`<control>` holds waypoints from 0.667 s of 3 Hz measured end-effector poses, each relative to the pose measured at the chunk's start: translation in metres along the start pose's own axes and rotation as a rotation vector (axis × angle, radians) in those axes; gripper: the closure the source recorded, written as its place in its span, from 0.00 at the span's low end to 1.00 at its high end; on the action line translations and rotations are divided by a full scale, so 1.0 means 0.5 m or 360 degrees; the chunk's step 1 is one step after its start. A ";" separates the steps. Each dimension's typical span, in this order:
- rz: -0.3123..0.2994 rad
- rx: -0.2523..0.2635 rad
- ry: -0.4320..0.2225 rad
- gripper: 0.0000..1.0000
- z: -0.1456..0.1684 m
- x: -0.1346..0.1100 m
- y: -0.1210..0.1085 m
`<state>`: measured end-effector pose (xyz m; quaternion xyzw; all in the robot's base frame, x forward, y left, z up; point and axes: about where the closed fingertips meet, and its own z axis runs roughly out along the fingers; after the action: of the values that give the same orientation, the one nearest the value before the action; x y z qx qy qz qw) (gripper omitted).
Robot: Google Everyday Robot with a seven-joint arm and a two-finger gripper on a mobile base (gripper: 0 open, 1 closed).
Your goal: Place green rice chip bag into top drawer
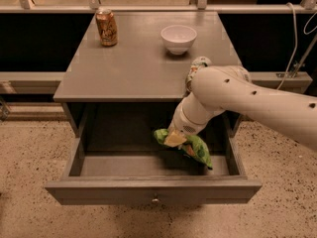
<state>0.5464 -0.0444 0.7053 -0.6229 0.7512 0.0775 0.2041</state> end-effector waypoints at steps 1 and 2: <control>0.0003 -0.0002 0.0002 0.43 0.001 -0.001 0.001; 0.0000 -0.0006 0.0003 0.12 0.004 -0.001 0.003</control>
Offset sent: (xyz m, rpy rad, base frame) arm -0.0002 0.0006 -0.0006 -0.0005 0.0019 -0.0013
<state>0.5454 -0.0428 0.7038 -0.6233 0.7513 0.0783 0.2022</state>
